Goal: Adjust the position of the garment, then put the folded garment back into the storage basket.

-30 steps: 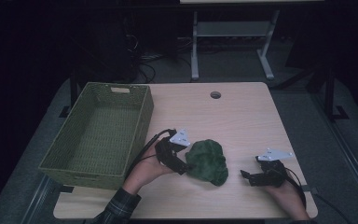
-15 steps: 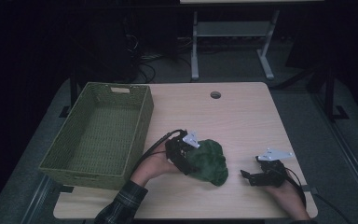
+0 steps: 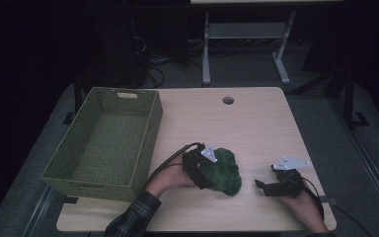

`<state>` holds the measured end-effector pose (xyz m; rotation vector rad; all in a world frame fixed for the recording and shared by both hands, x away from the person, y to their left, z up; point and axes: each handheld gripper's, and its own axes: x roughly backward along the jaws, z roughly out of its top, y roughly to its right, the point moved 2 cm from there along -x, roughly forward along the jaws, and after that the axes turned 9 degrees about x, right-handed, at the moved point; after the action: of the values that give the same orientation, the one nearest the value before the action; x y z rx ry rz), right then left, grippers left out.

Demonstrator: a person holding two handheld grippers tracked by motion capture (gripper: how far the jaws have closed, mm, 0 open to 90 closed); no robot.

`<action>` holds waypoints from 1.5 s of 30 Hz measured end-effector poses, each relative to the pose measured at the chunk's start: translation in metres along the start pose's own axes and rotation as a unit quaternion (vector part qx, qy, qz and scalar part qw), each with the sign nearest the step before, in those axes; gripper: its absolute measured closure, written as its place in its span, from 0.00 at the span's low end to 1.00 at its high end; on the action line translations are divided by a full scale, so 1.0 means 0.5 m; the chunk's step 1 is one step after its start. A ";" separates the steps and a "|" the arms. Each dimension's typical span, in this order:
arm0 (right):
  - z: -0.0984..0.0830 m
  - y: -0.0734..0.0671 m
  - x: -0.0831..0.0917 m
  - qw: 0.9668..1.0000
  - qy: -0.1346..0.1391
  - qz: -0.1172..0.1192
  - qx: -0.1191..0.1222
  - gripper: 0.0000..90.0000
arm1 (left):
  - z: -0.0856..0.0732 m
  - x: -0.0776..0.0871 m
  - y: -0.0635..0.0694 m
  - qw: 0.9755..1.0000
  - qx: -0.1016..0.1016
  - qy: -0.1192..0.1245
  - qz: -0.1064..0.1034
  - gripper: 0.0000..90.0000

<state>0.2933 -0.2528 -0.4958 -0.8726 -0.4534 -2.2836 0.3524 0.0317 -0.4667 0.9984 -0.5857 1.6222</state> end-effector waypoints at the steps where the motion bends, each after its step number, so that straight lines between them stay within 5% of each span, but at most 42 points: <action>1: 0.000 0.000 0.000 1.000 0.000 0.000 -0.001 0.15 | -0.001 -0.002 0.000 1.000 0.001 0.001 0.001 0.14; 17: 0.001 0.000 -0.001 1.000 0.000 -0.001 -0.001 0.15 | -0.005 -0.017 0.006 1.000 -0.003 -0.006 0.027 0.16; 27: 0.001 0.001 -0.002 1.000 0.000 -0.003 -0.004 0.16 | -0.005 -0.003 0.009 0.999 0.001 -0.006 0.031 0.52; 32: 0.001 0.001 -0.001 1.000 0.000 -0.003 -0.004 0.16 | -0.005 0.002 0.006 1.000 0.018 -0.007 0.024 0.66; 45: 0.001 0.001 -0.001 1.000 0.000 -0.003 -0.004 0.16 | -0.005 0.012 0.001 0.998 0.058 0.005 0.006 0.75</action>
<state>0.2943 -0.2524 -0.4957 -0.8775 -0.4474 -2.2916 0.3507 0.0367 -0.4627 1.0731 -0.4960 1.6852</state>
